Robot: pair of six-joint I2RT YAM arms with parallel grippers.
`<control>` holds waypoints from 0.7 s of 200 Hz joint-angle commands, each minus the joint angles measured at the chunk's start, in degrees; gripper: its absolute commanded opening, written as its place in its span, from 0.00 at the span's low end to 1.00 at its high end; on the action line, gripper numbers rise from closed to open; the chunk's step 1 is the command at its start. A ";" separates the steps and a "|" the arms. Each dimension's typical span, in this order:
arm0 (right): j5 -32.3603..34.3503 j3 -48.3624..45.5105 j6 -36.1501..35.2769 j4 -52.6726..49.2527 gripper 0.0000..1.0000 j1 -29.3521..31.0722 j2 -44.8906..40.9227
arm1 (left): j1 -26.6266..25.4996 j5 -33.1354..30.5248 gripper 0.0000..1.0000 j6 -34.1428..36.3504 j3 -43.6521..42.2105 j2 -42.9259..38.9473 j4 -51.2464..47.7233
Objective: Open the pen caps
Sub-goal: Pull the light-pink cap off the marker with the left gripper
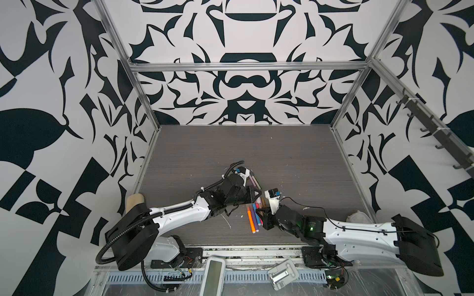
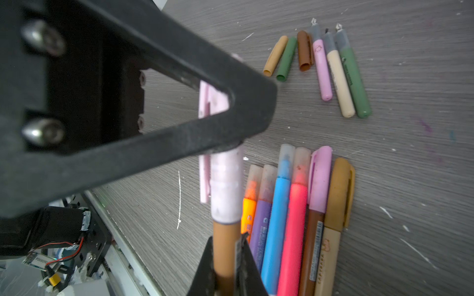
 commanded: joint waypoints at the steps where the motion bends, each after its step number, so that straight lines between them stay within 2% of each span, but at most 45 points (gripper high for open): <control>1: 2.90 -0.14 0.87 -5.34 0.00 -1.12 0.29 | 3.26 -3.24 0.00 7.84 7.00 -4.72 -9.11; 15: 2.88 -0.75 1.04 -4.78 0.00 -1.14 -0.32 | 8.38 -6.22 0.00 14.90 12.56 -5.01 -15.48; 27: 3.08 -1.28 1.13 -4.51 0.00 -1.09 -0.98 | 15.97 -6.27 0.00 18.34 17.73 -4.26 -20.34; 32: 3.22 -1.46 1.32 -4.57 0.00 -1.09 -1.30 | 20.49 -3.96 0.00 18.38 19.65 -3.95 -21.70; 45: 3.50 -1.83 1.41 -4.62 0.00 -1.03 -2.04 | 32.26 6.99 0.00 14.10 21.43 -3.94 -20.24; 58: 3.62 -2.26 1.53 -4.64 0.00 -1.07 -2.83 | 38.94 14.20 0.00 10.19 20.49 -3.93 -14.64; 83: 4.30 -3.14 1.88 -4.21 0.00 -1.08 -4.01 | 40.54 16.74 0.00 12.82 20.17 -2.99 -16.36; 140: 4.87 -3.59 2.26 -3.64 0.00 -1.23 -4.14 | 40.53 20.25 0.00 13.79 9.18 -1.49 -12.31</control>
